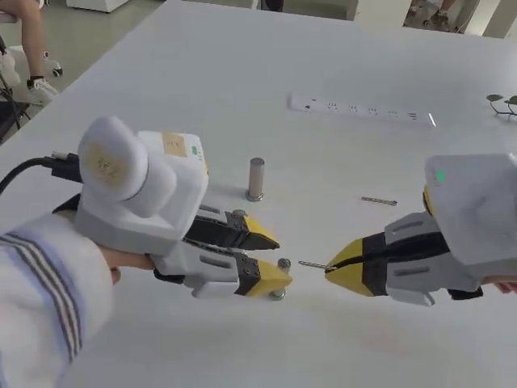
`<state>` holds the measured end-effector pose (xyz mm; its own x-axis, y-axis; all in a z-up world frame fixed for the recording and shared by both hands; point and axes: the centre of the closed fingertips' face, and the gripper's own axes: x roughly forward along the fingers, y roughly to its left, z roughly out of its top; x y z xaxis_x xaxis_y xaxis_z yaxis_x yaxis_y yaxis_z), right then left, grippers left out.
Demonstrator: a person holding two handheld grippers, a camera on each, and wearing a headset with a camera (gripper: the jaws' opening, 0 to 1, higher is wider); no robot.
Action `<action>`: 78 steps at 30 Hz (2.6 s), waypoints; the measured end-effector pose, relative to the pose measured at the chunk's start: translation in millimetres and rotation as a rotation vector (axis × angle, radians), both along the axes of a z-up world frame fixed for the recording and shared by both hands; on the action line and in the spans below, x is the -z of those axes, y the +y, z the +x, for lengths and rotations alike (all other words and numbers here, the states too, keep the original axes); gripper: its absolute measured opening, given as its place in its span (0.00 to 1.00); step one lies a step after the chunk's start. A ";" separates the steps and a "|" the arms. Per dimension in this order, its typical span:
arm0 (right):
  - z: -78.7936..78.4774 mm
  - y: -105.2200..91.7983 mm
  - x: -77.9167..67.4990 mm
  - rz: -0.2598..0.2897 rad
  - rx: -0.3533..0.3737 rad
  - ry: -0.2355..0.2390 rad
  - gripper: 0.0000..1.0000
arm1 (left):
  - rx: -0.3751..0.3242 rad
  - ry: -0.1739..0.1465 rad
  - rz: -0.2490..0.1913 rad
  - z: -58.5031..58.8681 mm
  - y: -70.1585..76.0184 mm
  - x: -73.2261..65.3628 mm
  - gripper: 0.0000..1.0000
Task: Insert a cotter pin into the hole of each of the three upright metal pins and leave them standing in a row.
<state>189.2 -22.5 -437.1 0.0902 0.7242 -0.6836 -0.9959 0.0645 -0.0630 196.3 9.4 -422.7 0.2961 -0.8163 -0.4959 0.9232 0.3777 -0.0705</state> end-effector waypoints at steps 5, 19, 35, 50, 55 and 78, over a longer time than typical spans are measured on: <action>1.2 0.4 5.8 -0.013 0.000 0.004 0.00 | 0.021 0.000 0.018 2.4 -2.1 4.8 0.18; 4.2 3.0 9.3 -0.024 0.001 0.002 0.00 | 0.057 -0.013 0.043 5.0 -5.7 7.2 0.09; 3.3 12.4 11.3 -0.025 -0.002 0.001 0.00 | 0.071 -0.009 0.064 4.0 -7.6 8.4 0.05; 3.8 31.9 11.8 -0.016 -0.030 -0.033 0.01 | 0.063 0.003 0.066 3.9 -7.8 8.9 0.05; 6.0 28.2 9.3 -0.014 -0.018 -0.037 0.14 | 0.063 0.003 0.066 4.2 -8.0 8.5 0.05; 5.6 25.4 2.3 0.031 0.013 -0.009 0.00 | 0.044 0.024 0.063 4.2 -7.8 8.1 0.06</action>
